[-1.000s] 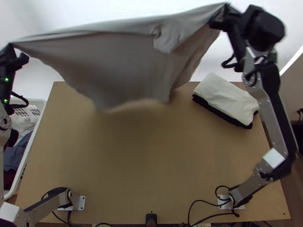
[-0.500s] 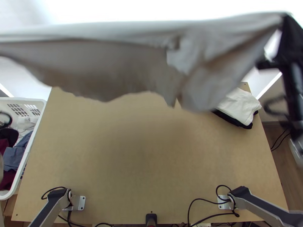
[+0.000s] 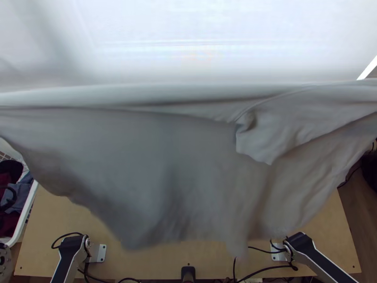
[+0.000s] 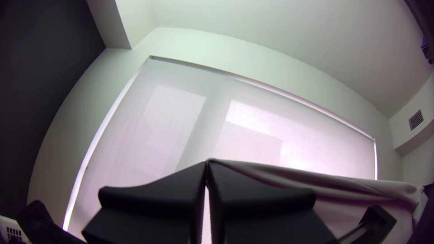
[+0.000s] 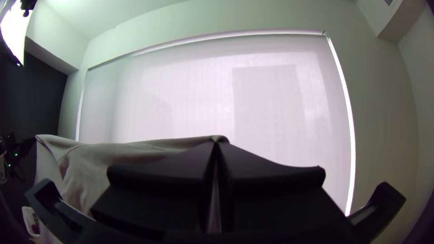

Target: Fold the t-shirt

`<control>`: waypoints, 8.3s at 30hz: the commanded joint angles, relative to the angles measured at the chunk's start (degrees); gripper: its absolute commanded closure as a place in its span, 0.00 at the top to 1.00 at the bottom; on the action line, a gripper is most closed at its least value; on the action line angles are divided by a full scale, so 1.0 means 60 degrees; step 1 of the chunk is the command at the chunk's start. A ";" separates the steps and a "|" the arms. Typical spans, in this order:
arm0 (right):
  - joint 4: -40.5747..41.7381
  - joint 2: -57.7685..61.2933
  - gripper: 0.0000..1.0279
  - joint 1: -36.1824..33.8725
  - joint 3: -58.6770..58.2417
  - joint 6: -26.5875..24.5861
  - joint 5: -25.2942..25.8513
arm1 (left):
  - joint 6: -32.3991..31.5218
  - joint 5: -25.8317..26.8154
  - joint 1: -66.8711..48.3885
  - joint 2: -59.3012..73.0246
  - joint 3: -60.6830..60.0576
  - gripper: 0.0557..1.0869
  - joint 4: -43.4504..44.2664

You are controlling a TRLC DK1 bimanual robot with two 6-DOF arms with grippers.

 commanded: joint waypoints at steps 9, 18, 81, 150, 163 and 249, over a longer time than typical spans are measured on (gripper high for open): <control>-0.1970 -0.2079 0.03 -0.0336 -0.2675 0.2149 0.0734 | -0.0118 -0.0404 -0.0271 -0.1701 -0.3040 0.04 -0.1547; -0.1442 -0.2460 0.03 -0.0087 -0.6014 0.3424 0.0661 | -0.0206 0.0094 -0.0315 -0.1832 -0.5281 0.04 -0.1679; 0.2440 1.1602 0.03 -0.1478 -0.0844 0.4551 -0.0204 | -0.1949 0.0445 -0.0637 1.2010 0.0754 0.04 -0.1268; -0.5090 0.3414 0.60 -0.2284 -0.9984 0.5738 -0.3250 | -0.1349 0.0987 -0.0637 0.6605 -0.0476 0.95 -0.4315; -0.4006 0.4425 0.59 -0.2079 -1.0380 0.5841 -0.3265 | -0.1349 0.0987 -0.0593 0.6620 -0.0462 0.95 -0.4345; -0.3786 0.3560 0.03 -0.1962 -1.0131 0.5870 -0.3221 | 0.4115 0.0914 -1.0319 0.8451 -0.5076 0.86 -1.1786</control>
